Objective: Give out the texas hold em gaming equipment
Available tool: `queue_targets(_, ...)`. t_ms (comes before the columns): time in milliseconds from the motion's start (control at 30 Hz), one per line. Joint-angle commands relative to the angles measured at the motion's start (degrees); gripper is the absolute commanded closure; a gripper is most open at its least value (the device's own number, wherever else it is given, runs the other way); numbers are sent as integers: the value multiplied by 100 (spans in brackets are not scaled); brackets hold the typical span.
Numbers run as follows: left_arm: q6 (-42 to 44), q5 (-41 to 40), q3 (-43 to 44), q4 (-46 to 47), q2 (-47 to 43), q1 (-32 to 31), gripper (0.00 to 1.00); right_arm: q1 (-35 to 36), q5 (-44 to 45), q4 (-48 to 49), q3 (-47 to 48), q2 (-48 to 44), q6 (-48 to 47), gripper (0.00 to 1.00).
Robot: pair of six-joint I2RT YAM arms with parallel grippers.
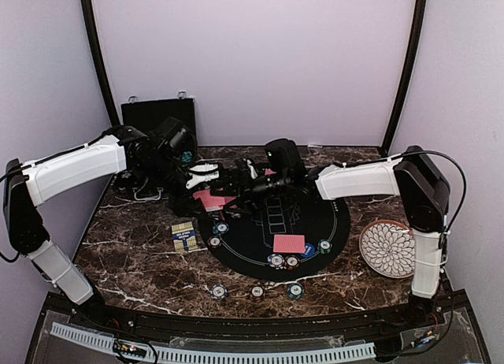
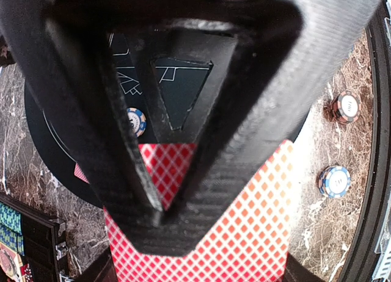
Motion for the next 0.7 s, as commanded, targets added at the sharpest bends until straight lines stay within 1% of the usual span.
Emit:
queue_targets(0, -3, 57, 24, -6, -249, 8, 100, 31, 1, 126, 65, -197, 2, 19)
queue_targets(200, 2, 49, 34, -24, -248, 9, 100, 103, -94, 237, 157, -26, 102, 20)
queue_targets(400, 0, 40, 34, -36, -241, 12, 100, 97, -211, 81, 127, 19, -1, 25)
queue_targets(667, 13, 35, 51, -29, -226, 8, 100, -112, -268, 161, -330, -323, -2, 44)
